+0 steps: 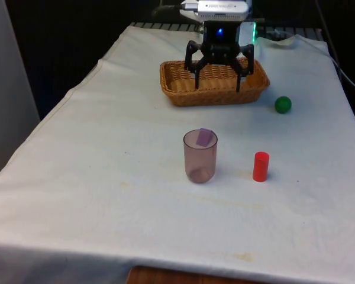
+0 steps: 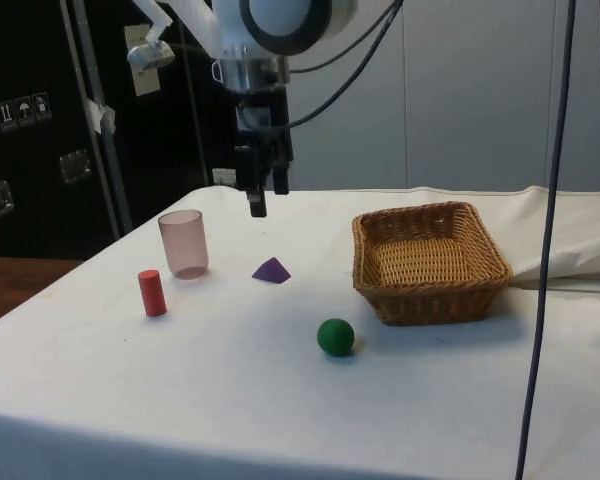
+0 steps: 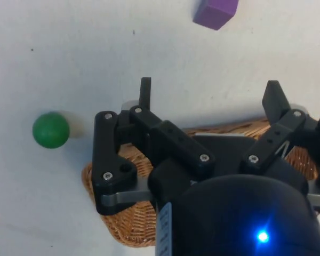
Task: Pick up the triangular block and place it into the basket.
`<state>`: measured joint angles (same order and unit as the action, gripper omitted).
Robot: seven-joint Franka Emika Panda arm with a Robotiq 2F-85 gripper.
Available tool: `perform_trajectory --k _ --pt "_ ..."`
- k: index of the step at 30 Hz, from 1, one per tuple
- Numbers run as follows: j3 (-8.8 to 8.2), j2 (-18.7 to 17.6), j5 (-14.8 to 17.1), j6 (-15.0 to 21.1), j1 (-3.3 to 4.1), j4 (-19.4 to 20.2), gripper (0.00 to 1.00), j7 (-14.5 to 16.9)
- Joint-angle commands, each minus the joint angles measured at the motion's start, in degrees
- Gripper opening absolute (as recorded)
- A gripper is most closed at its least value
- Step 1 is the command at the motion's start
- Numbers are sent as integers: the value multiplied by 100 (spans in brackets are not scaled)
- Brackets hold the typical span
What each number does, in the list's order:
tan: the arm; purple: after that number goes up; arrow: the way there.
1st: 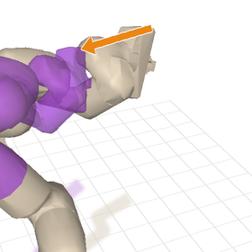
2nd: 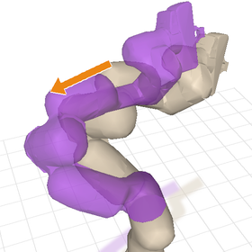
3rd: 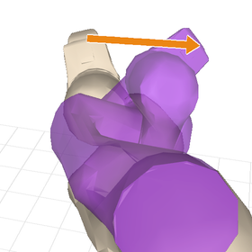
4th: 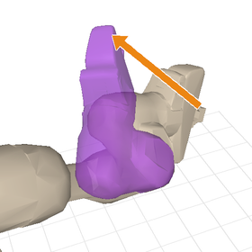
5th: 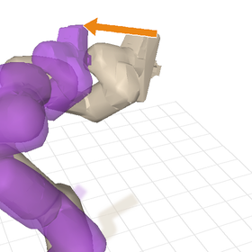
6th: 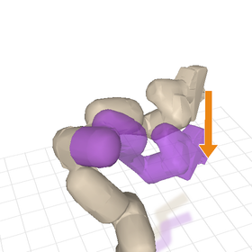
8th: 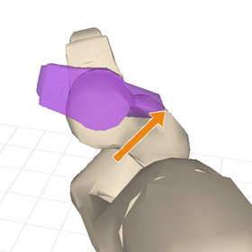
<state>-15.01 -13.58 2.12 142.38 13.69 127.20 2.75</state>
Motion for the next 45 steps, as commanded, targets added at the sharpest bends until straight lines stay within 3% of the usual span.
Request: perform_trajectory --k 1,7,9,13,18,33,34,35,41,42,45 --pt "-17 -17 0 23 -6 0 100 0" --pt "-80 -178 57 286 -46 46 100 46" --pt "-109 -178 0 212 -17 29 100 0" --pt "-109 -321 74 481 -34 29 100 23" --pt "-132 -384 11 550 -17 17 100 -23" --pt "-80 -819 92 1049 -46 -74 100 -17" --pt "-126 -768 23 980 -17 -57 100 -40" --pt "-80 -819 92 1049 -46 -74 100 -17" --pt "-69 -1020 126 1134 -46 -183 100 -17" --pt "-115 -985 63 1066 -17 -172 100 -40" --pt "-69 -1094 138 1169 -40 -218 100 -17"
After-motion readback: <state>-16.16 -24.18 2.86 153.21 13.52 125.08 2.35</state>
